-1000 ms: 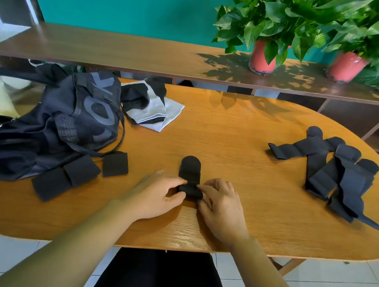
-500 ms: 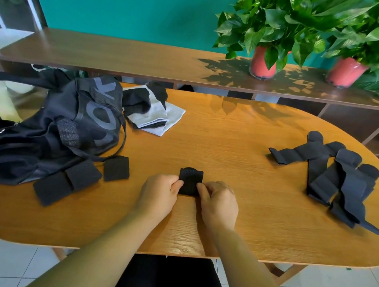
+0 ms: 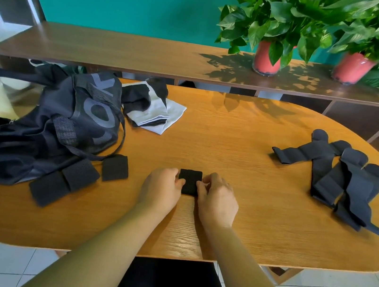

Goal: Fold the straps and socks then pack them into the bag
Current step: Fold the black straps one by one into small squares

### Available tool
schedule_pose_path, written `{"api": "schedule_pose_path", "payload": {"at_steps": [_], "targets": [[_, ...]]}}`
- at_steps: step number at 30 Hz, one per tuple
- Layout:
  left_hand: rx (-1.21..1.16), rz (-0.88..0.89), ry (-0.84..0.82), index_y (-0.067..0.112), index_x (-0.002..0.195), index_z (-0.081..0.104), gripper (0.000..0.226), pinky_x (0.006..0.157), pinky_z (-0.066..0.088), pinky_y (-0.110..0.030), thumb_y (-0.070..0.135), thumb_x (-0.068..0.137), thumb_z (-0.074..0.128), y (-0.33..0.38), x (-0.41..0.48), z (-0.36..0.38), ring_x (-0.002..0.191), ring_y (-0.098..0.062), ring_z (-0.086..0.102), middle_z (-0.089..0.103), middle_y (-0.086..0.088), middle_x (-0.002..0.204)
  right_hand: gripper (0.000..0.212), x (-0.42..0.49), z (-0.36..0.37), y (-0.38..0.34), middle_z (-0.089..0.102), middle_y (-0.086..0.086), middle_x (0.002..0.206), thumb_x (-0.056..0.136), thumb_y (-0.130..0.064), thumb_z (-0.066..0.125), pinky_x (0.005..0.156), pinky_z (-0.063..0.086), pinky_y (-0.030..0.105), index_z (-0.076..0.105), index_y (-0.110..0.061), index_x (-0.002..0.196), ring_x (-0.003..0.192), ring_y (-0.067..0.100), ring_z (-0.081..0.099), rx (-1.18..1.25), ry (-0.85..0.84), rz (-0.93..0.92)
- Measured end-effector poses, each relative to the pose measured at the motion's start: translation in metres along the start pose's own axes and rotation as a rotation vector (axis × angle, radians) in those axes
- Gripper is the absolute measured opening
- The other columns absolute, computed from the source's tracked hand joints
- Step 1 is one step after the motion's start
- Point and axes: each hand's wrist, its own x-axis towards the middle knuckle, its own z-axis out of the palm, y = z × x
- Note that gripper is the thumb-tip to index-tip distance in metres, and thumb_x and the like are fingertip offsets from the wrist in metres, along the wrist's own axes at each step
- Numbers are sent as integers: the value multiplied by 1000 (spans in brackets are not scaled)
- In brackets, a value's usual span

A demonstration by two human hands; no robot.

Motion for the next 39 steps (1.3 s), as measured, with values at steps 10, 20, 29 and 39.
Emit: {"api": "schedule_pose_path", "payload": {"at_steps": [10,20,29,39], "targets": [[-120,78,-32,16,135,54,38,95,45,-26,19,97,53,-3,-20,0,118,-17,55,58,-3,131,16,-15,7,2,68,3,90,83,-20,64,63,47,35,76,-18,94,82,26,57,-25,80,-196],[-241,-60,29,14,132,57,38,93,31,-14,7,97,47,-15,-24,-26,125,-16,50,57,-3,135,37,-13,16,-40,58,4,129,92,-4,47,100,39,26,60,-10,125,122,21,46,348,-264,20],[-122,-154,202,8,131,57,36,104,37,-31,9,97,48,-67,-29,-95,126,-25,49,56,-10,134,45,-16,54,-121,57,-1,129,82,-8,43,103,42,42,63,-14,122,120,23,50,599,-394,-65],[31,-201,157,8,133,56,38,105,34,-34,7,97,42,-78,-37,-104,136,-25,36,42,-7,148,52,-11,64,-138,58,1,128,83,0,36,104,41,43,60,-15,126,122,27,48,521,-520,-138]]}}
